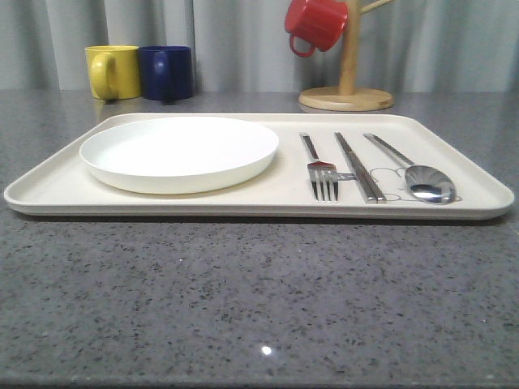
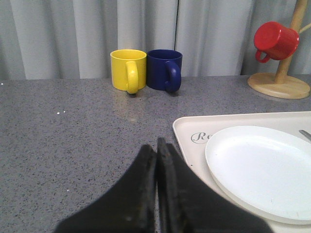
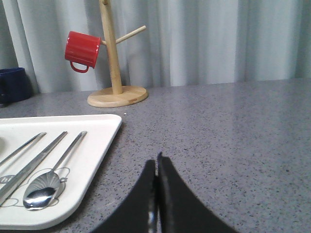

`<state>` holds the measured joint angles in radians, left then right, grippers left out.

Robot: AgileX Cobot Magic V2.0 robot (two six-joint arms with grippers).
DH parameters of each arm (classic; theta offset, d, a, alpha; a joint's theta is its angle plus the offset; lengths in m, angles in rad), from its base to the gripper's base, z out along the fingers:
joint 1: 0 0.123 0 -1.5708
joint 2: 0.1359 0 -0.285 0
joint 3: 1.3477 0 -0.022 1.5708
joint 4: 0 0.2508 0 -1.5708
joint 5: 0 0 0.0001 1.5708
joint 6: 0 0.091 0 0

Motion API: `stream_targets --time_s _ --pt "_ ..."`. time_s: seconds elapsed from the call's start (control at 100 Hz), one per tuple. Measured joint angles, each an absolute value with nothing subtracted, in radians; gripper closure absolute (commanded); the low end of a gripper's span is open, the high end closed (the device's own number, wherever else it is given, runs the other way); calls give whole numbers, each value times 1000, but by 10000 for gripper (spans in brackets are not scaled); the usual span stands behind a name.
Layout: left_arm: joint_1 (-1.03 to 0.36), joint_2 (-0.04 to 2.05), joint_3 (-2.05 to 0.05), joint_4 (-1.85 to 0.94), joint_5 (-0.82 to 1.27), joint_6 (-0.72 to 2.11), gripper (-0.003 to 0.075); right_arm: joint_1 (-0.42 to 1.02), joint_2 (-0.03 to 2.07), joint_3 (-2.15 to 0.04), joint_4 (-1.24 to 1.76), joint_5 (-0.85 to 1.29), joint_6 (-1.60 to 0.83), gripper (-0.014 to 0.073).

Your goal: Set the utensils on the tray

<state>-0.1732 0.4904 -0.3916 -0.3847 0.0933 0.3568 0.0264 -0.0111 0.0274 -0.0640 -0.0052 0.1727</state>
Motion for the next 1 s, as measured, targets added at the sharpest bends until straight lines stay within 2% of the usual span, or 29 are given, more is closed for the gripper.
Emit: stream_targets --time_s 0.69,1.0 --pt "-173 490 -392 -371 82 357 738 26 -11 27 -64 -7 173 662" --pt "-173 467 -334 10 18 48 738 26 -11 27 -64 -7 173 662"
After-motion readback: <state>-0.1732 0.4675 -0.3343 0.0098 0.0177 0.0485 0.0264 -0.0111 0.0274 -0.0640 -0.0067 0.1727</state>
